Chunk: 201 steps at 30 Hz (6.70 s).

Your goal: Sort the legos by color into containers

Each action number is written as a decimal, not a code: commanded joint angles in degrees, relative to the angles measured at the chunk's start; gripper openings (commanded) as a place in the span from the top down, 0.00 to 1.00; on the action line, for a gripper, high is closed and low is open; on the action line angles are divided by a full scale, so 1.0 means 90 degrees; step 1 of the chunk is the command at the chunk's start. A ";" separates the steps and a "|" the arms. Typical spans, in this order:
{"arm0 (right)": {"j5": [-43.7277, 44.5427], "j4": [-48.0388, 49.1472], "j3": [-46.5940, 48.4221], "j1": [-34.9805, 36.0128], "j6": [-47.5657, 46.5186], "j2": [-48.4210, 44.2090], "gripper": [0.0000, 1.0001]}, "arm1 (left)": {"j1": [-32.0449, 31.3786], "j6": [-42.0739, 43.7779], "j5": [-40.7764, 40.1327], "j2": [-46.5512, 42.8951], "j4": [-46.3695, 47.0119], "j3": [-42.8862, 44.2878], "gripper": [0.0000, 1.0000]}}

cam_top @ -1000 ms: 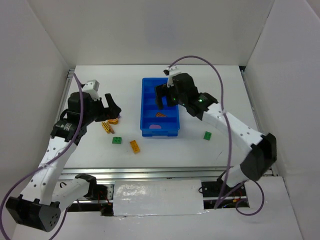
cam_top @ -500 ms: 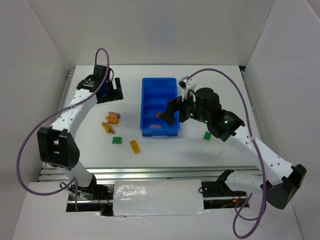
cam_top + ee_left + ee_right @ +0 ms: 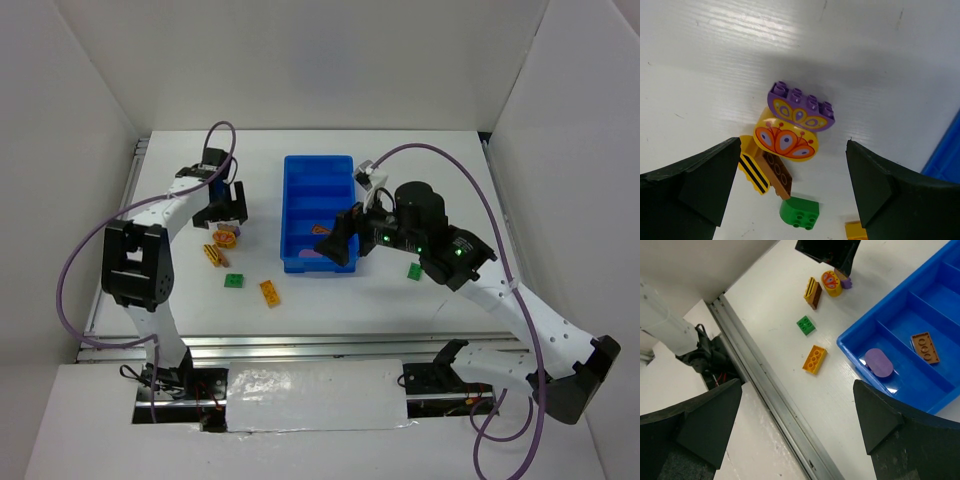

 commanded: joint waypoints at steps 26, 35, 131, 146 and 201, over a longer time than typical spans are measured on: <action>-0.0661 0.0410 -0.0055 0.0165 -0.0103 -0.0195 0.00 | -0.0207 0.0067 0.0262 0.0652 0.1033 -0.0566 0.01; -0.0573 0.0469 -0.0143 0.0194 -0.0112 -0.0361 0.00 | -0.0217 -0.0128 0.0048 0.0837 0.0955 -0.0527 0.11; 0.0637 -0.1162 0.2132 -0.0236 0.1577 0.0459 1.00 | -0.3273 0.3348 0.4462 -0.4368 0.0652 -0.0546 1.00; 0.1420 0.0105 -0.0533 -0.0246 0.0883 0.1143 1.00 | -0.3234 0.1504 -0.0408 -0.5764 0.1277 -0.0702 1.00; 0.2201 0.0576 0.0091 -0.0206 0.0639 0.3164 1.00 | -0.3186 0.0917 -0.1749 -0.7581 0.1219 -0.2831 1.00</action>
